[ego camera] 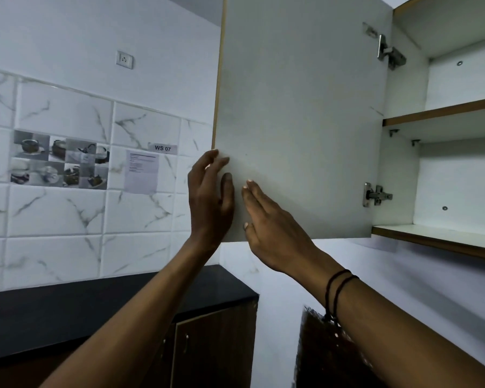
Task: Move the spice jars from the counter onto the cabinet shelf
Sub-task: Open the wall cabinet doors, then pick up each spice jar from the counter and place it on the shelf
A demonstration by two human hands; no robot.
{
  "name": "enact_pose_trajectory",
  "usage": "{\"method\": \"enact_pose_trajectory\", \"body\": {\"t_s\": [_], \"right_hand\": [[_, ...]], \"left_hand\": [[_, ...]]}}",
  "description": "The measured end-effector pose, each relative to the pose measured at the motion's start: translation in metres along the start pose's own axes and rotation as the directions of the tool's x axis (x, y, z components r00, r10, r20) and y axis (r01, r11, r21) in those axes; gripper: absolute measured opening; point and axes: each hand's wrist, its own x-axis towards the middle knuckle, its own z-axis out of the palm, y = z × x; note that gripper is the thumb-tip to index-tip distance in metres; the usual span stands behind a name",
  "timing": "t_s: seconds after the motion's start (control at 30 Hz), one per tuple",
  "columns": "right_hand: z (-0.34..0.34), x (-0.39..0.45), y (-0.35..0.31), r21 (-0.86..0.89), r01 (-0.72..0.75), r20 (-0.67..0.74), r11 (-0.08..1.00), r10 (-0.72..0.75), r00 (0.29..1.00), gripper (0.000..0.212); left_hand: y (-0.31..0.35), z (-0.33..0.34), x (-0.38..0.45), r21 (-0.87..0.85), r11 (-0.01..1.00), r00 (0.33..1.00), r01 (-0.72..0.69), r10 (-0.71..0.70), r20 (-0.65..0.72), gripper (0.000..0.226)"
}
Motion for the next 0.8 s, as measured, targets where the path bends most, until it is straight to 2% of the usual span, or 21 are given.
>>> {"method": "enact_pose_trajectory", "body": {"t_s": [0.1,0.17,0.23,0.3,0.37,0.43,0.6,0.67,0.8], "right_hand": [[-0.005,-0.022,0.004,0.005,-0.052,-0.024,0.999,0.052,0.998,0.062],[-0.007,-0.040,0.007,0.009,-0.094,-0.063,0.996,0.094,0.994,0.060],[-0.007,-0.059,0.011,0.013,-0.134,-0.095,0.991,0.135,0.986,0.057],[-0.005,-0.082,0.018,0.016,-0.180,-0.115,0.984,0.181,0.977,0.052],[0.001,-0.109,0.025,0.020,-0.236,-0.129,0.972,0.237,0.963,0.048],[0.011,-0.142,0.033,0.023,-0.323,-0.115,0.946,0.323,0.939,0.047],[0.044,-0.231,0.038,0.003,-0.568,0.005,0.823,0.568,0.823,0.048],[0.060,-0.267,0.037,-0.016,-0.653,0.082,0.757,0.652,0.754,0.054],[0.096,-0.342,0.031,-0.048,-0.787,0.212,0.615,0.777,0.593,0.057]], "left_hand": [[0.008,0.004,-0.016,0.027,0.966,0.965,-0.256,0.254,0.070,0.026],[0.021,0.007,-0.031,-0.043,0.951,0.940,-0.306,0.309,0.146,0.027],[0.037,0.011,-0.051,-0.150,0.968,0.933,-0.199,0.234,0.272,0.033],[0.054,0.016,-0.076,-0.225,0.974,0.908,0.000,0.094,0.408,0.039],[0.066,0.021,-0.105,-0.236,0.954,0.847,0.186,-0.034,0.531,0.042],[0.075,0.030,-0.140,-0.233,0.915,0.754,0.330,-0.107,0.648,0.042],[0.101,0.044,-0.245,-0.235,0.791,0.517,0.564,-0.116,0.848,0.043],[0.108,0.043,-0.289,-0.236,0.754,0.462,0.613,-0.100,0.881,0.040],[0.114,0.036,-0.377,-0.201,0.762,0.354,0.615,-0.039,0.934,0.036]]}}
